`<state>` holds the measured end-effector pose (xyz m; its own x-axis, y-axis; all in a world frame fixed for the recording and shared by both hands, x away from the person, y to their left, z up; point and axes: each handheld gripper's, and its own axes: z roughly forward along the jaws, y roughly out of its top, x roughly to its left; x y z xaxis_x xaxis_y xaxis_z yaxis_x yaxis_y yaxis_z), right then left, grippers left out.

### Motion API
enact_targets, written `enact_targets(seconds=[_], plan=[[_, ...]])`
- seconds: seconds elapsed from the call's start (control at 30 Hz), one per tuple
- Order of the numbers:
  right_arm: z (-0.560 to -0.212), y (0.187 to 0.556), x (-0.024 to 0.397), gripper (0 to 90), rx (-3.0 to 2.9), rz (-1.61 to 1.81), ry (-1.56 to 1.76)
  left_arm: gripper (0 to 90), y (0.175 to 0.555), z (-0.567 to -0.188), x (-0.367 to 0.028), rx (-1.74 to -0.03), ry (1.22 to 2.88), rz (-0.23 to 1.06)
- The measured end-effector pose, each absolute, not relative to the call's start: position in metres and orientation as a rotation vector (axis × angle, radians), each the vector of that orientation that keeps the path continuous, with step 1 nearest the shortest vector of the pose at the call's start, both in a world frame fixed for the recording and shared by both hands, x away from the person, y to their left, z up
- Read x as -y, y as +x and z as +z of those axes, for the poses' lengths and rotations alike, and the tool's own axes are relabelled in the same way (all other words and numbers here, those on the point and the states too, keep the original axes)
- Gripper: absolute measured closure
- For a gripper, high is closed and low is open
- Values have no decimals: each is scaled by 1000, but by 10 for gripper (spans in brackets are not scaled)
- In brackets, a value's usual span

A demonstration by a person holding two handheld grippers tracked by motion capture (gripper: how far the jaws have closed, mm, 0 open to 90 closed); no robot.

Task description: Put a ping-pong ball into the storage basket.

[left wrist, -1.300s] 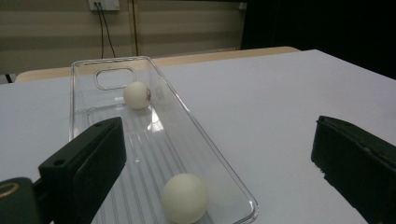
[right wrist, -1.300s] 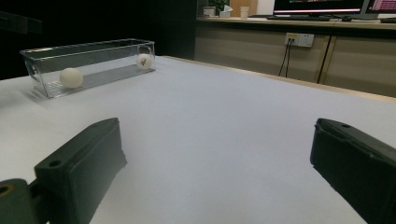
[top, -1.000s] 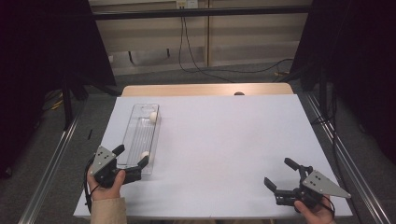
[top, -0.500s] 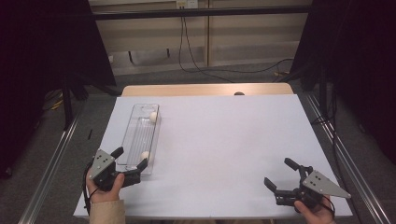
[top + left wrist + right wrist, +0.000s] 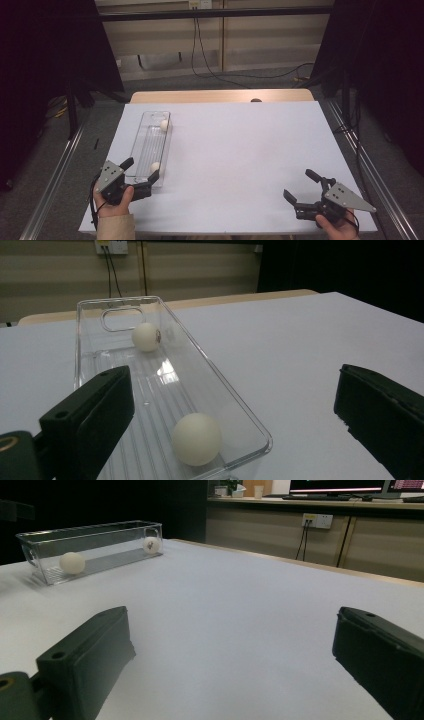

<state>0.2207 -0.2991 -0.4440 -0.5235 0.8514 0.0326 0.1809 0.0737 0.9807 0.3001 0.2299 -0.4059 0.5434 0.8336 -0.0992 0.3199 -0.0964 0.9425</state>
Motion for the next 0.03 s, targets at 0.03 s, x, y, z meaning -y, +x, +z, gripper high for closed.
enact_targets(seconds=[0.03], plan=[[-444, 221, 299, 17, -1775, 1489, 1030, 28, 300, -406, -230, -982, 1672, 577]])
